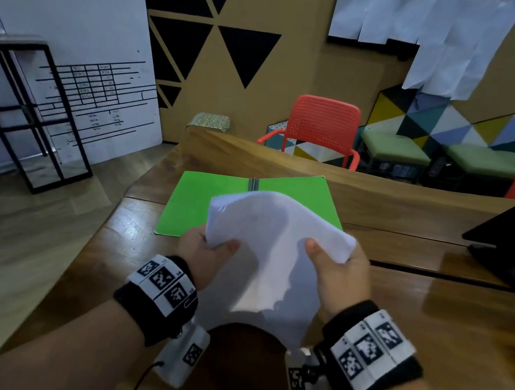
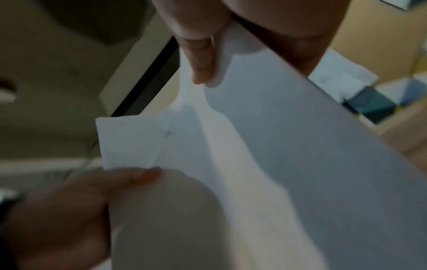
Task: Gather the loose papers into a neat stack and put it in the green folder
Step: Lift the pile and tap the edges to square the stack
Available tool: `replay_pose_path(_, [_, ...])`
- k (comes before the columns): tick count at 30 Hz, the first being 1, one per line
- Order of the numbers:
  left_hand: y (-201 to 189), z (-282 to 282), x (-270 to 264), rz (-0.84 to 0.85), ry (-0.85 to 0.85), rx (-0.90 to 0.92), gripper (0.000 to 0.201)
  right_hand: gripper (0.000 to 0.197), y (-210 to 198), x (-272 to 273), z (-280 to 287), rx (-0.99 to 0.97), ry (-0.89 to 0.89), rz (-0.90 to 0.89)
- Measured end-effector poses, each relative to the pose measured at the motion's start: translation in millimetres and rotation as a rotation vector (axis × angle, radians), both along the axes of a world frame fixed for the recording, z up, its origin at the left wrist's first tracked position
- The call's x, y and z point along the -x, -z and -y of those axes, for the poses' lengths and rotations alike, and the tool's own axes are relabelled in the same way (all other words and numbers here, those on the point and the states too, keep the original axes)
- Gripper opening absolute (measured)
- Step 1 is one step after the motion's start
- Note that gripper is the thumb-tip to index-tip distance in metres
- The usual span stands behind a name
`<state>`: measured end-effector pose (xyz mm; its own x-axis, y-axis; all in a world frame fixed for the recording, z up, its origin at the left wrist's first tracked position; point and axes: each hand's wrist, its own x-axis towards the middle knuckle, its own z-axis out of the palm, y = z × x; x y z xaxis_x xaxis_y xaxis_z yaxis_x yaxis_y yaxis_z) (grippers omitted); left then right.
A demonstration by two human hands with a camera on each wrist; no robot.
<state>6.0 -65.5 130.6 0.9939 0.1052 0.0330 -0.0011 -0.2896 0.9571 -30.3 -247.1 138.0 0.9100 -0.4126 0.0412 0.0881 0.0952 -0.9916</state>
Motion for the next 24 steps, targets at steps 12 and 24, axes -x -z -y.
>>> replay_pose_path(12, [-41,3,-9,0.084,-0.032,0.444,0.036,0.027,-17,-15,9,0.077,0.029,0.005])
replay_pose_path(24, [-21,-2,-15,0.177,0.023,0.328,0.024,0.027,-2,-21,4,0.044,-0.073,0.084])
